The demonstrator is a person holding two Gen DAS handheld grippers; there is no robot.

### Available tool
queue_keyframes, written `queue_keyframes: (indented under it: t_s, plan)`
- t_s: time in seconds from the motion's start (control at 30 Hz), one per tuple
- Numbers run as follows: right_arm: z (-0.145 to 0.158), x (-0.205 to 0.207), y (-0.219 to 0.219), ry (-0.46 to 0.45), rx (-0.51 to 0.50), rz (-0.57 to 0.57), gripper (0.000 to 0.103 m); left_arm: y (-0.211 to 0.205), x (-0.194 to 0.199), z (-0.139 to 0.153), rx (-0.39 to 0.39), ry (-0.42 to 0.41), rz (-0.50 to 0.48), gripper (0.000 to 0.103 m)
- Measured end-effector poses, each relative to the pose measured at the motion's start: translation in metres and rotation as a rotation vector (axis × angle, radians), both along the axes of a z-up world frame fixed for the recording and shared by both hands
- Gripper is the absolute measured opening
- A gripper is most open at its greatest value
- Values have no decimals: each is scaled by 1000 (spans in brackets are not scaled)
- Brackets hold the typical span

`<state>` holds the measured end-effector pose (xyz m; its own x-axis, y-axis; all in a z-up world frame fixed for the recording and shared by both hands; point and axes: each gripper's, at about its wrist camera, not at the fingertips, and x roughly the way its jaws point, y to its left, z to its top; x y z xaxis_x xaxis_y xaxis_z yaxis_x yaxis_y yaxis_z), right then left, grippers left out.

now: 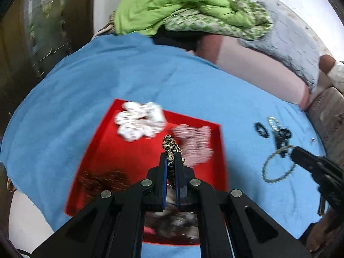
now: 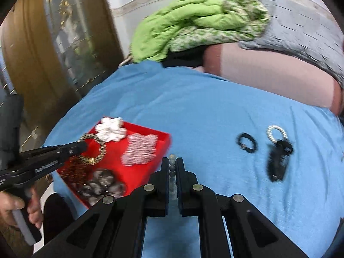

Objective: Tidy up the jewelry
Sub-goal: 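Carry the leopard hair tie and pearl bracelet into the red tray and open both grippers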

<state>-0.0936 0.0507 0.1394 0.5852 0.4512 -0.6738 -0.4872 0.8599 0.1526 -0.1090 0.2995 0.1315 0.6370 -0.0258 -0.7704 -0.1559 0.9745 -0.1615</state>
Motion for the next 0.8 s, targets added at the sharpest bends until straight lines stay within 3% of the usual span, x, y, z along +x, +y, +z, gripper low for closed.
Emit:
queue_keyframes:
  t_s: [0.27,0.47,0.8]
  plan:
    - [-3,13,77,31,-31,109,7,51,28,-34,-7,62,45,5]
    - [-26,26,127,90,-69,166,7,67,38,-51,-9,89,58,5]
    - [-75,48,133,163,-171,117,7,74,41,-59,-29,90,57,6]
